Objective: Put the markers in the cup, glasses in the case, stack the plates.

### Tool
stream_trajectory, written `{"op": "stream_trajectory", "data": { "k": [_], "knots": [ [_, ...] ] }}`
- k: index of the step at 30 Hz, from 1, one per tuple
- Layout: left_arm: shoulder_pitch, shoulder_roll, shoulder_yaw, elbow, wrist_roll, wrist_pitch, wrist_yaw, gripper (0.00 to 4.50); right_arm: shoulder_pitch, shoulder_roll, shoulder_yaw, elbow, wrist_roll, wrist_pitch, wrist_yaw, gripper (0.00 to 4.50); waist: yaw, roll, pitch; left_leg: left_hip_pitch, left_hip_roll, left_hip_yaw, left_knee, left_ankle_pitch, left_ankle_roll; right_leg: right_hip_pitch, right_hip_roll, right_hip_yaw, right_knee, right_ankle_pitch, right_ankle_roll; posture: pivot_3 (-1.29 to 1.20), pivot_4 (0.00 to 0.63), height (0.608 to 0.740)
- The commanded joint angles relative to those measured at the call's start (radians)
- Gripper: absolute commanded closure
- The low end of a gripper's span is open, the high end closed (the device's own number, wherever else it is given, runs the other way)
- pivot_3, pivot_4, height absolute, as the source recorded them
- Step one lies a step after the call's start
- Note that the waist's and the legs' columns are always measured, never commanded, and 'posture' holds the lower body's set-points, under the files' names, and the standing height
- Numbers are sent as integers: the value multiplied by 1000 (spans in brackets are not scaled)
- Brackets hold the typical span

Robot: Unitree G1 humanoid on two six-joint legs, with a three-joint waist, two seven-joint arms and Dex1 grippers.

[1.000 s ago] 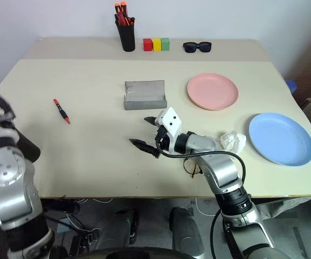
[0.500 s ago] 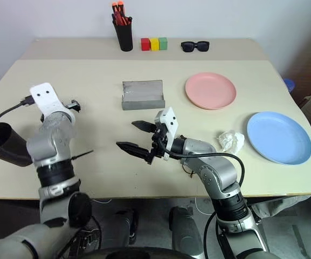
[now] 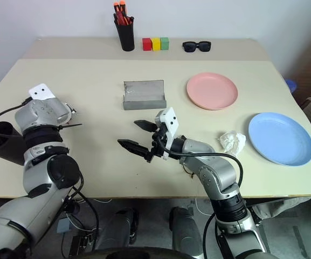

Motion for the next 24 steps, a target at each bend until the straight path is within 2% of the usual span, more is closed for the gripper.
{"op": "stream_trajectory", "data": {
  "k": [1,5,8,12,16,20,24],
  "knots": [
    [6,-2,-47,-36,-16,-51,-19,4462,-1,0,-19,-31,10,-15,-4,0,1,0,0,0,0,0,0,0,0,0,0,0,0,0,0,0,150,740],
    [142,-26,-243,-297,39,-344,-150,4462,0,-8,-18,-23,15,-4,0,0,-2,0,0,-1,0,0,-1,0,-1,-1,-1,0,-1,0,0,0,150,740],
    [233,-20,-311,-430,36,-509,-248,4462,2,-6,-16,-25,39,14,14,0,0,0,0,-3,0,1,-2,1,-2,-6,-1,1,1,1,-1,0,150,740],
    [404,17,-328,-652,106,-726,-249,4462,14,15,-41,-63,136,19,62,0,-7,0,0,-3,1,3,-4,1,-2,-6,0,2,0,1,-2,0,150,740],
    [547,13,-271,-850,181,-775,-163,4462,18,1,-53,-85,204,44,93,0,-3,0,0,-3,1,3,-3,1,-2,-6,0,3,0,1,-2,0,150,740],
    [695,-22,-214,-1021,266,-703,-89,4462,11,-11,-50,-81,239,63,120,0,0,0,0,-3,1,3,-1,1,-1,-5,0,2,0,1,-2,0,150,740],
    [814,-90,-178,-1139,293,-621,-67,4462,1,-11,-44,-65,256,80,138,0,2,-1,-1,-2,1,2,0,1,-1,-2,0,1,0,1,-2,0,150,740]
  ]
}}
